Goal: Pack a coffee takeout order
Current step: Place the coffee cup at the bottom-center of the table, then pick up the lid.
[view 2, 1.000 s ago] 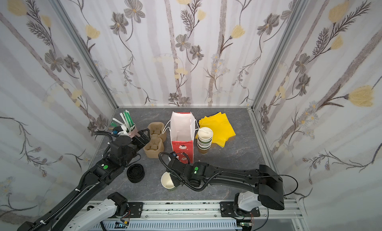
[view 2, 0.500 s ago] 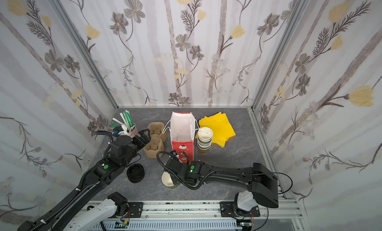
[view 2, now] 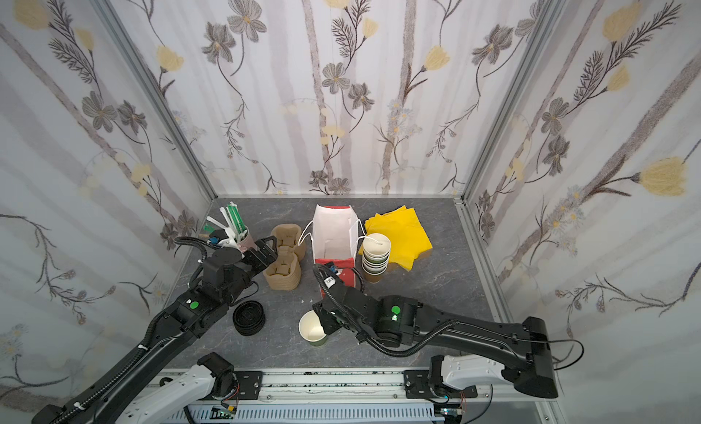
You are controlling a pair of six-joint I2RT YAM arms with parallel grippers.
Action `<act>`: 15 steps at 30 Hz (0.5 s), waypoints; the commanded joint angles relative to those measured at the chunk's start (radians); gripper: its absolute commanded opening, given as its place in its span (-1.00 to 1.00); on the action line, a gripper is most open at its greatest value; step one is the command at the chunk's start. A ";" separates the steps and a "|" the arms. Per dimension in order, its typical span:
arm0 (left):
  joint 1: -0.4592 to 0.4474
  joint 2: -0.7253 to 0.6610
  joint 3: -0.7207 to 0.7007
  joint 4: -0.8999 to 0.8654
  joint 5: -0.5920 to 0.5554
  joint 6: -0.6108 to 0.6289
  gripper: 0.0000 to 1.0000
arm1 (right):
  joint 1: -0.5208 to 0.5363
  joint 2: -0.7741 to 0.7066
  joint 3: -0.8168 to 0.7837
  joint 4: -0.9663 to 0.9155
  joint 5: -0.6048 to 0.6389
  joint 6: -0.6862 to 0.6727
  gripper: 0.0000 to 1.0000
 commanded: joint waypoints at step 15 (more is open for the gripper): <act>-0.001 0.054 0.061 -0.280 -0.028 -0.007 0.90 | -0.120 -0.339 -0.128 0.029 0.312 0.240 -0.05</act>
